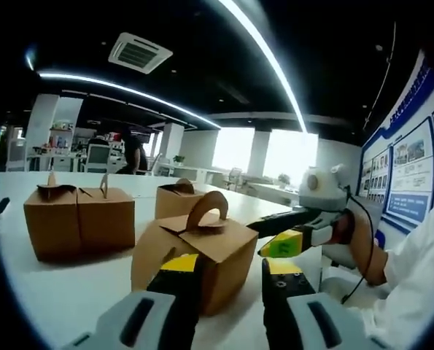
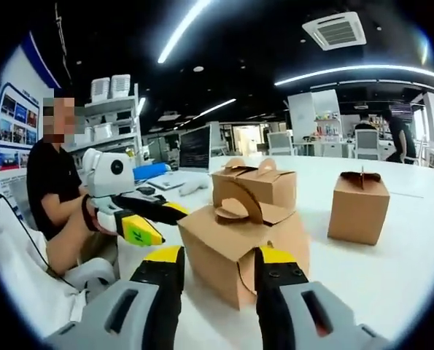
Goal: Pick up one paper box from the group, open the paper box, and remove the item inside
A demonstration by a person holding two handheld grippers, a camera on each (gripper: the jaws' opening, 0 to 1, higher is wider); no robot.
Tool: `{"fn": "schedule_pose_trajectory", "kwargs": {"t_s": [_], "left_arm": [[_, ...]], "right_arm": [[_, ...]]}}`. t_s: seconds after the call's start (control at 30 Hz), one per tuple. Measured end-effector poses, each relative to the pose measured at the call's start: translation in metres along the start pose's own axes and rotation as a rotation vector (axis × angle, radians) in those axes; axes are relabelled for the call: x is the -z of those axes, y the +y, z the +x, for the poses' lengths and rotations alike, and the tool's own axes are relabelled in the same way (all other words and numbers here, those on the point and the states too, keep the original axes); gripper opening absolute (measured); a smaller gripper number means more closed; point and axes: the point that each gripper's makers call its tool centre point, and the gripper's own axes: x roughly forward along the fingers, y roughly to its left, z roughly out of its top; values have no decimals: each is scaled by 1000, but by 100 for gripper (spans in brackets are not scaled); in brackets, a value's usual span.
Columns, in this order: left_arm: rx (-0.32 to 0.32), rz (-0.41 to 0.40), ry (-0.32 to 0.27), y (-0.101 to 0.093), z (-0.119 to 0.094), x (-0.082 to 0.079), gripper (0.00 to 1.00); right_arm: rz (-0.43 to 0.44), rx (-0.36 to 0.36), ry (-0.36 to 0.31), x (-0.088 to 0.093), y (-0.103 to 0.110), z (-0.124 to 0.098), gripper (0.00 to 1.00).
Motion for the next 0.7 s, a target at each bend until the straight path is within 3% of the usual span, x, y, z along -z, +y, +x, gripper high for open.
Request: {"fn": "schedule_pose_trajectory", "kwargs": {"t_s": [0.23, 0.7], "left_arm": [[-5, 14, -12, 4, -10, -5, 32], [-20, 51, -18, 0, -9, -7, 32]], "right_arm": [[-44, 38, 8, -1, -10, -10, 38], [-65, 11, 3, -8, 0, -10, 36]]}}
